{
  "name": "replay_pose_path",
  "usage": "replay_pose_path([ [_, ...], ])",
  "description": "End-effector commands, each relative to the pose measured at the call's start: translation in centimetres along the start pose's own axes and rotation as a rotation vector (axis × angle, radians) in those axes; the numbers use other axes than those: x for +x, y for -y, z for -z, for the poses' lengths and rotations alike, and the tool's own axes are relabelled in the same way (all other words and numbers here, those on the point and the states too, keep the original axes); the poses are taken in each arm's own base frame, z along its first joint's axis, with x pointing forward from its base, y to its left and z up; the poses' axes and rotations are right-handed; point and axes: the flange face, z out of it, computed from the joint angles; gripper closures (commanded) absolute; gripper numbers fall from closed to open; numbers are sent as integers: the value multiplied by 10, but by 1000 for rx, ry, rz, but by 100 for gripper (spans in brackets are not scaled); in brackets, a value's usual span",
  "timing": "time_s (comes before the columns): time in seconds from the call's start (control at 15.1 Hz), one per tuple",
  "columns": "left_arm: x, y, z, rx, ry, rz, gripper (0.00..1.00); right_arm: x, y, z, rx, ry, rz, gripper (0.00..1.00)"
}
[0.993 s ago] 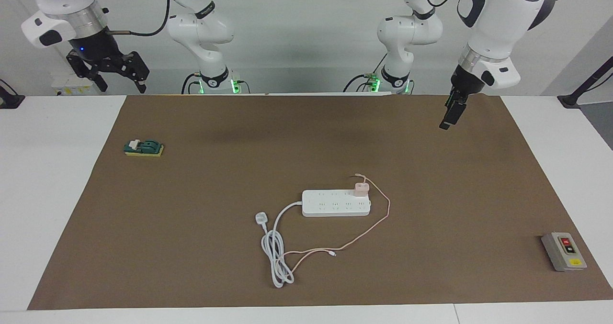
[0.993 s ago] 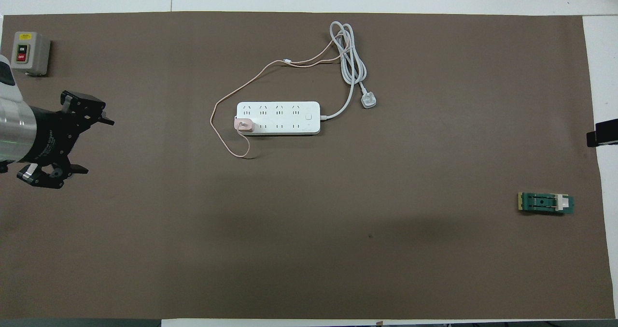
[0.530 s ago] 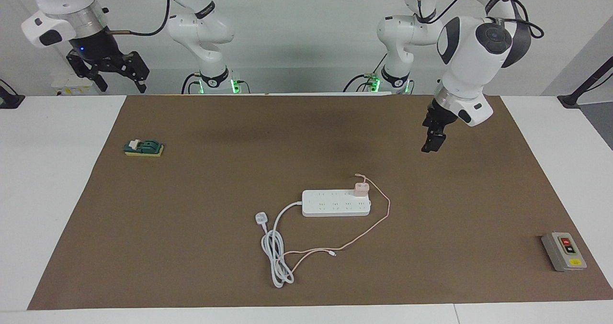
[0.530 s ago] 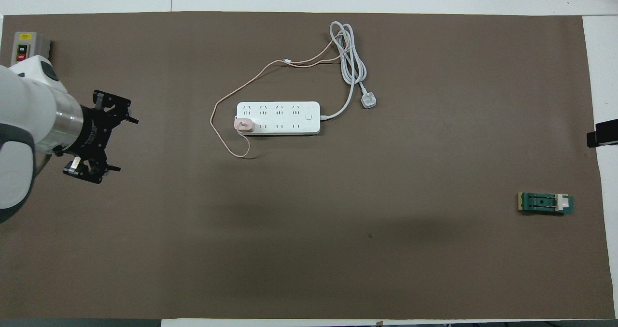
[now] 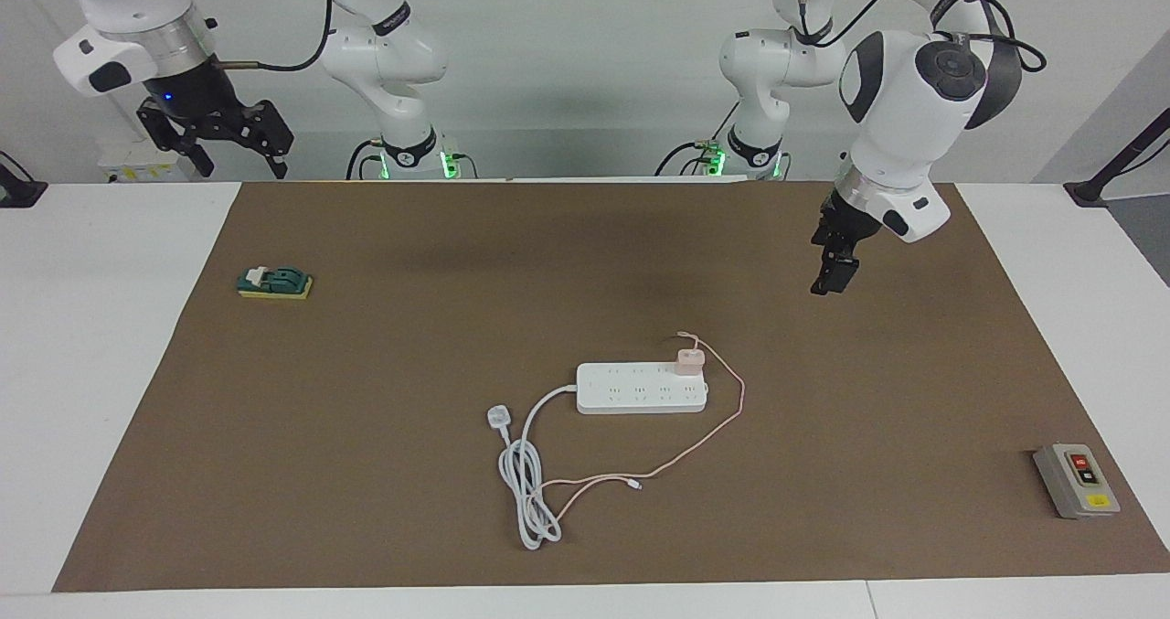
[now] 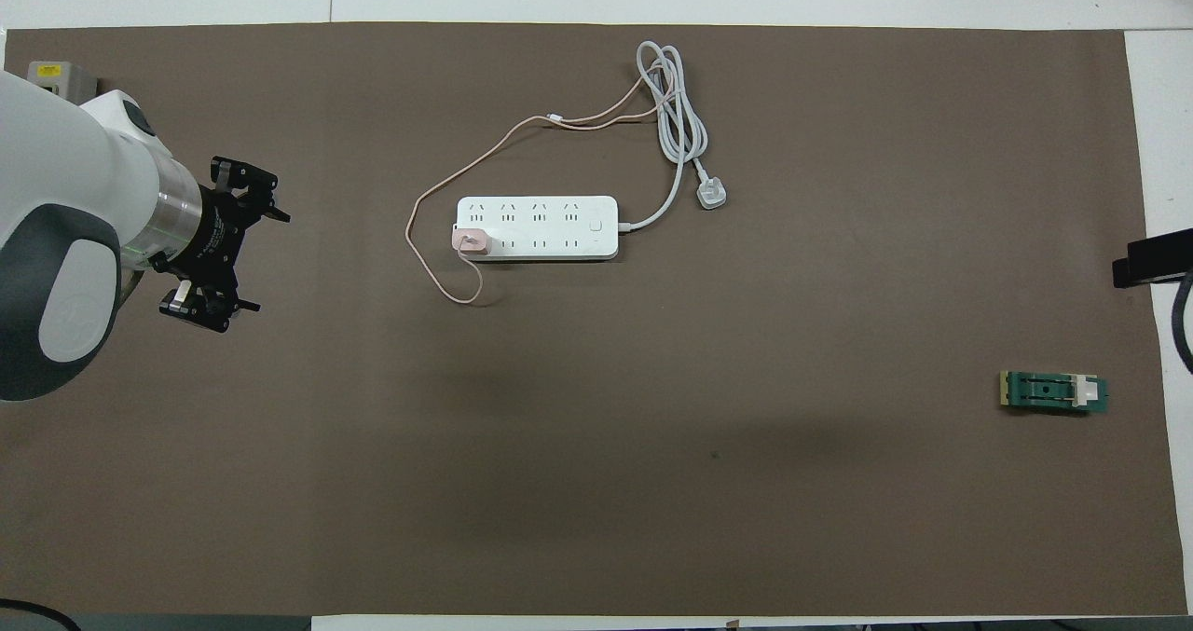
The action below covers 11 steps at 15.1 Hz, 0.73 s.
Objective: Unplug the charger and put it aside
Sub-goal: 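Move the left gripper and the right gripper toward the white power strip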
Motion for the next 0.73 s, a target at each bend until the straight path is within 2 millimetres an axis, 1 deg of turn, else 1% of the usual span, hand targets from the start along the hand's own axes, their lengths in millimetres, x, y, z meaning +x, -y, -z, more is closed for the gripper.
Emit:
replay_pose_path([
  [0.0,2,1,8,-5,-16,-38,0,-7,24,-14,2,-19,-37,0],
  [0.07,2,0,12,-11,-15,-40,0,-7,33,-20,3,-22,-51,0],
  [0.33,3,-2,14,-28,-6,-13,0,0,62,-38,0,-3,-115,0],
  [0.4,3,-3,15,-33,-6,21,0,4,72,-44,1,-2,-131,0],
  [0.46,2,-5,17,-38,-6,42,0,6,87,-48,4,-16,-149,0],
  [0.53,0,-10,13,-33,-5,46,0,6,95,-56,4,-15,-172,0],
  [0.66,-3,-16,13,-45,-4,93,0,5,114,-68,6,-19,-208,0],
])
